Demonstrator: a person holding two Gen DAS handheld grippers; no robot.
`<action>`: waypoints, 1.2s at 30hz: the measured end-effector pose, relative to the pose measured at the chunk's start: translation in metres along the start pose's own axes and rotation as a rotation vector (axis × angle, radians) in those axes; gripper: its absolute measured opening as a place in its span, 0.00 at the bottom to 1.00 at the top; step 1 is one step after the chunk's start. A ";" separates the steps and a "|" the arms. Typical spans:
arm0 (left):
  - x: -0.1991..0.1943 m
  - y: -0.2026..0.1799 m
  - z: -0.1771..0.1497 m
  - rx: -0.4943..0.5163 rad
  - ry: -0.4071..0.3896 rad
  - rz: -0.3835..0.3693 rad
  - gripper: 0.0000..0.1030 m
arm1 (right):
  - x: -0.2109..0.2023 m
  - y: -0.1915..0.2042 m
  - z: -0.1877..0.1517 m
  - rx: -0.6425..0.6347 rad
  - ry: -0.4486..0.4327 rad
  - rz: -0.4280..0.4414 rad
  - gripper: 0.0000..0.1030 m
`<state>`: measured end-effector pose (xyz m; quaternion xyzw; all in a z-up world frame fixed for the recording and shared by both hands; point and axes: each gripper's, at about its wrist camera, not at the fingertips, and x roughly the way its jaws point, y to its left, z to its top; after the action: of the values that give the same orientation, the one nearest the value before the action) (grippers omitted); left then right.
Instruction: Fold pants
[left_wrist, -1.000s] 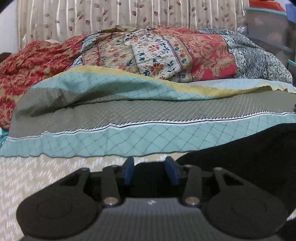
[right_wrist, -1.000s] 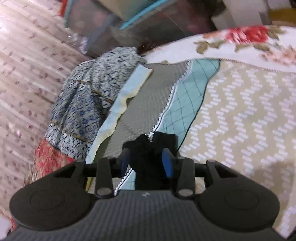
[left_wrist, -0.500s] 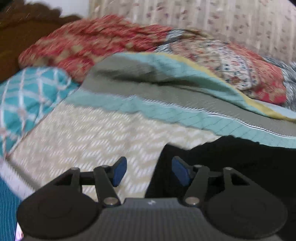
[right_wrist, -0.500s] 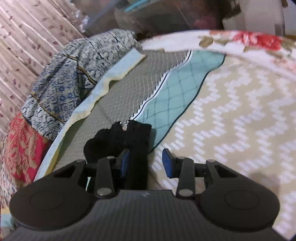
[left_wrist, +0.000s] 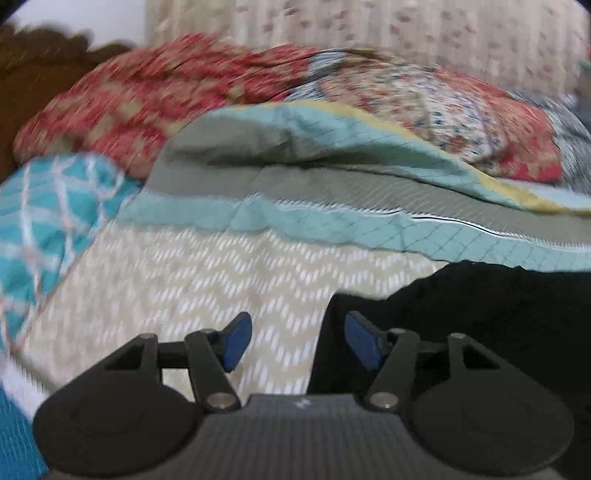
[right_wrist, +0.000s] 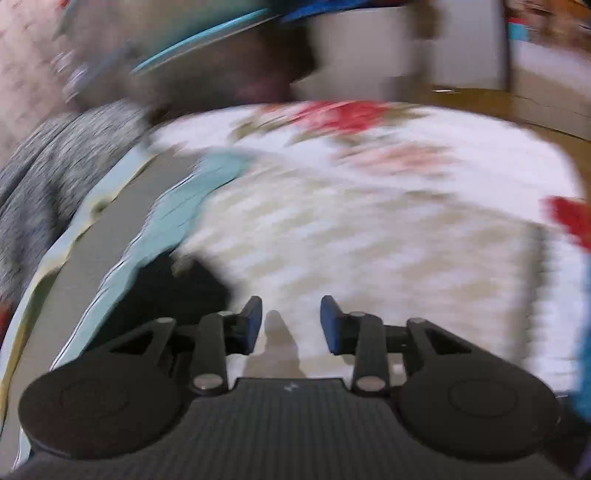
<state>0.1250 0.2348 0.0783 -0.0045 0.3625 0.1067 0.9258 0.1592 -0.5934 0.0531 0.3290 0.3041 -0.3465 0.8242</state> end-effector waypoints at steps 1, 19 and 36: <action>0.004 -0.006 0.006 0.047 -0.008 -0.001 0.56 | -0.007 -0.004 0.004 0.024 -0.006 0.017 0.37; 0.070 -0.102 0.022 0.411 0.007 -0.268 0.75 | 0.048 0.171 -0.014 -0.212 0.148 0.158 0.47; 0.045 -0.117 0.014 0.455 -0.074 -0.153 0.05 | 0.062 0.169 -0.010 -0.256 0.065 0.036 0.12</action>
<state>0.1898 0.1304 0.0501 0.1806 0.3415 -0.0480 0.9211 0.3226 -0.5170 0.0577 0.2377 0.3665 -0.2794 0.8551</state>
